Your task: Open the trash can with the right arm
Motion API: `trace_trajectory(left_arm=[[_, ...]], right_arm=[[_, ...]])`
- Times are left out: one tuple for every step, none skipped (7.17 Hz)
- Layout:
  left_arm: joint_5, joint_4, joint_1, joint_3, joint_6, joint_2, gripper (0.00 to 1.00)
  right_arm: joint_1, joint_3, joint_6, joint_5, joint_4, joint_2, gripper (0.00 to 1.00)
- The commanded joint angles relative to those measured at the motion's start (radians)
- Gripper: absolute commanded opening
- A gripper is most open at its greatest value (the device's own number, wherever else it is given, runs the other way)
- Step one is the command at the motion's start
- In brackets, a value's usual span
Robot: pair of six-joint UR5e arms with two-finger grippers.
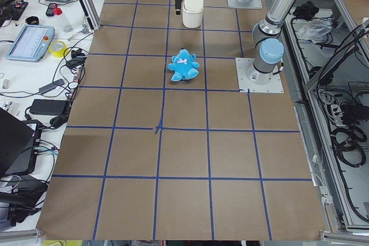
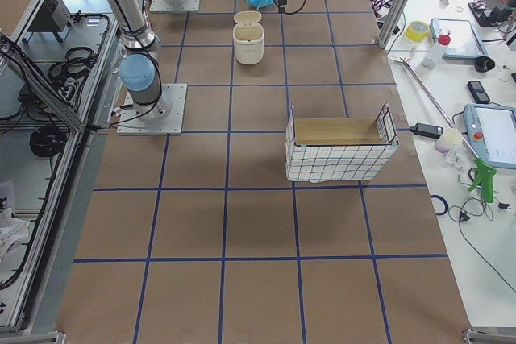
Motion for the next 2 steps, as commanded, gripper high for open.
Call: trace_trajectory(left_arm=[[0.0,0.0,0.0,0.0,-0.001,0.0,1.0],[0.0,0.0,0.0,0.0,0.001,0.0,1.0]], right_arm=[[0.002,0.002,0.0,0.002,-0.015,-0.001,1.0],[0.002,0.002,0.0,0.002,-0.014,-0.001,1.0]])
